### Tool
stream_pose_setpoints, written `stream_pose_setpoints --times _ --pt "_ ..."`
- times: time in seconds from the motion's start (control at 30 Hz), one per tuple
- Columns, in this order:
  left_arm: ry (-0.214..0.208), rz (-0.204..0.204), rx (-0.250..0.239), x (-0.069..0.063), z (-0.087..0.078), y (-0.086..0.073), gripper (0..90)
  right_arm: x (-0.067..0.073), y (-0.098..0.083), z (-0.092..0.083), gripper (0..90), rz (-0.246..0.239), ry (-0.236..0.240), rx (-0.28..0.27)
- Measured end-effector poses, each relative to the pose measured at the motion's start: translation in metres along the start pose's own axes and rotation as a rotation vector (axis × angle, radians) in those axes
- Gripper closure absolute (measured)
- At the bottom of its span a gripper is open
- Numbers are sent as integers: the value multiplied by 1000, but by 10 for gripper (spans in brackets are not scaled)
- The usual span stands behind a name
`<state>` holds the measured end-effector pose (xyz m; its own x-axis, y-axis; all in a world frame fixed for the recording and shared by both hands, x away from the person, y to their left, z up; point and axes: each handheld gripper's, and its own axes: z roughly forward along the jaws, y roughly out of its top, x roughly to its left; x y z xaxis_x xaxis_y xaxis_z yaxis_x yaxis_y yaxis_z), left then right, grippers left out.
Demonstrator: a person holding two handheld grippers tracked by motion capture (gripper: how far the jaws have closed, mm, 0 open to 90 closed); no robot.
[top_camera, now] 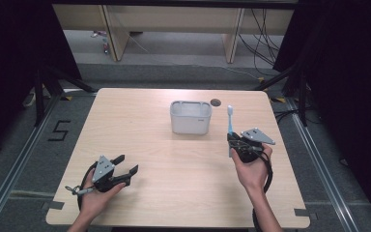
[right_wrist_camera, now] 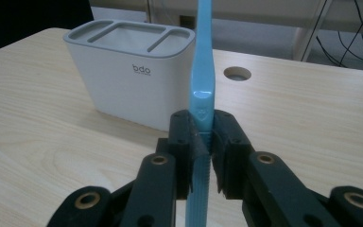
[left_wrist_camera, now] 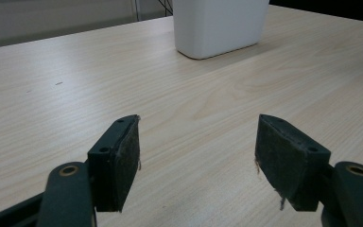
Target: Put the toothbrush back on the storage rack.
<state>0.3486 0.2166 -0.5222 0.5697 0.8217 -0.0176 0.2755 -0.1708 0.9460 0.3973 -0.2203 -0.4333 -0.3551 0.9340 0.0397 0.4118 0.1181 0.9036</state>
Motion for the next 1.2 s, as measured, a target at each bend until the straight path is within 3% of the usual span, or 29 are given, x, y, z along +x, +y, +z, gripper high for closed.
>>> stream_pose_setpoints --times 0.17,0.2,0.23,0.27,0.33,0.43,0.47,0.53,0.57,0.7,0.77,0.83,1.0,1.2 --pt "1 0 -4 0 0 0 314 0 3 1 789 -7 -1 -20" --pt "1 1 -3 0 0 0 314 3 3 1 789 19 -4 -18" --pt "1 1 -1 0 0 0 314 1 4 2 789 -9 -10 -26" --pt "1 2 0 0 0 0 314 3 4 2 789 13 -8 -18" --pt "0 5 1 0 0 0 315 0 6 2 789 -31 -16 -35" --pt "0 5 1 0 0 0 315 1 7 3 789 1 -7 -48" --pt "1 6 1 0 0 0 315 0 8 3 789 -28 -19 -46" --pt "0 7 2 0 0 0 316 2 9 3 789 5 -13 -49" --pt "0 7 1 -1 0 0 316 0 10 4 789 -23 -16 -56" --pt "0 6 0 -1 0 0 316 2 11 5 789 -1 -16 -70" --pt "0 6 1 -1 0 0 317 1 14 4 789 -23 -20 -69" --pt "0 7 2 -1 0 0 317 2 15 5 789 1 -16 -78" --pt "0 6 0 -1 0 0 317 2 20 6 789 -23 -25 -89" --pt "-6 9 -8 0 1 0 317 6 25 7 789 -7 -25 -87"
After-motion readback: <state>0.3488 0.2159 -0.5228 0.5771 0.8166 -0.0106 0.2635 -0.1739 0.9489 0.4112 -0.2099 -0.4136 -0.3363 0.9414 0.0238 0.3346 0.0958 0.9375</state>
